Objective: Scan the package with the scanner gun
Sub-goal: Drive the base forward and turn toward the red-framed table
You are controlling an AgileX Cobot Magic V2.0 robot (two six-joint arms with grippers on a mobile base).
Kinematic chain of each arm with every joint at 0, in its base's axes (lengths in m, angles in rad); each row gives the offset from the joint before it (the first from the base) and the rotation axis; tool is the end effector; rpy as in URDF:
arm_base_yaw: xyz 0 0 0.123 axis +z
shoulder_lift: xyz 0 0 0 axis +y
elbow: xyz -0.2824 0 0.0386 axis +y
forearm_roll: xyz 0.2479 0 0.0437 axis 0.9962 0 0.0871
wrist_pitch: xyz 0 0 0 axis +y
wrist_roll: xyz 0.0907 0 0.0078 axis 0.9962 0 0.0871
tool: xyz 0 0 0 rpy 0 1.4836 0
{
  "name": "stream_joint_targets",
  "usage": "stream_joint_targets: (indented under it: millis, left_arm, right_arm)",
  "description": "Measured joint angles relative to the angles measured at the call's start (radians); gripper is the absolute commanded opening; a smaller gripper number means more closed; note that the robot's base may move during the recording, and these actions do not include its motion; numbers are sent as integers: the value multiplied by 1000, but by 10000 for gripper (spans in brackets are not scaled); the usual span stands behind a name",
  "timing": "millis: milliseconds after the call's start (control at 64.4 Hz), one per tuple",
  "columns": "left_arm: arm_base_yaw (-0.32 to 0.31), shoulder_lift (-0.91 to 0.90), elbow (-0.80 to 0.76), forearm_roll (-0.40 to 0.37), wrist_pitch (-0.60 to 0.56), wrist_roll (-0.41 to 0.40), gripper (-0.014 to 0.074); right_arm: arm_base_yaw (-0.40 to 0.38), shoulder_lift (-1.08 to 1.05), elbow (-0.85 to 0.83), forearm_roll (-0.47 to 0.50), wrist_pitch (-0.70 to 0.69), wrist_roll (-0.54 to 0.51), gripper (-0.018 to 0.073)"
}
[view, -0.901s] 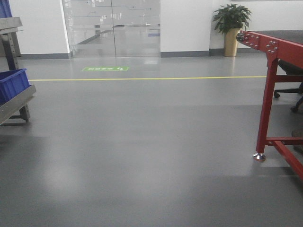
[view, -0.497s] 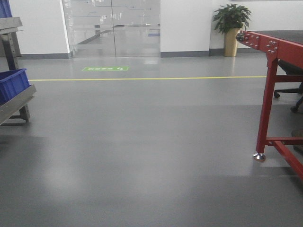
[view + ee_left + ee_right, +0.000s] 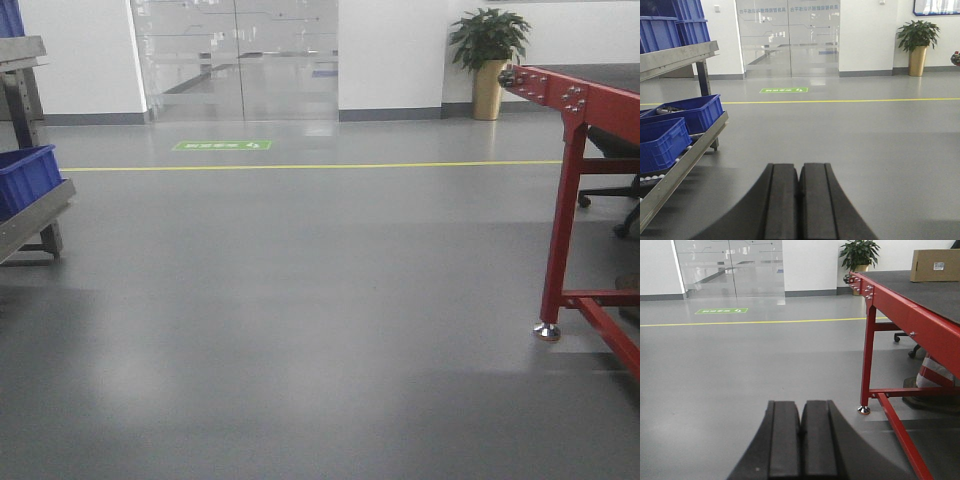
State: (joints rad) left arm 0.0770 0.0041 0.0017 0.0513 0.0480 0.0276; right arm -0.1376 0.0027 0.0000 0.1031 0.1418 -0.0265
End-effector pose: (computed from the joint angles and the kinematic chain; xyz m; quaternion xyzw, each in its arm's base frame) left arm 0.0567 0.0046 0.2079 -0.0002 0.6952 0.0568 0.7166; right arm 0.0562 -0.0064 0.2001 0.0724 0.7232 -0.0160 0.6866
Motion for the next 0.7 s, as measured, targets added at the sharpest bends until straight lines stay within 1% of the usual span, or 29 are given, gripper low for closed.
stream_joint_targets:
  millis: [699]
  left_arm:
    - [0,0,0,0,0,0,-111]
  right_arm:
    - [0,0,0,0,0,0,-151]
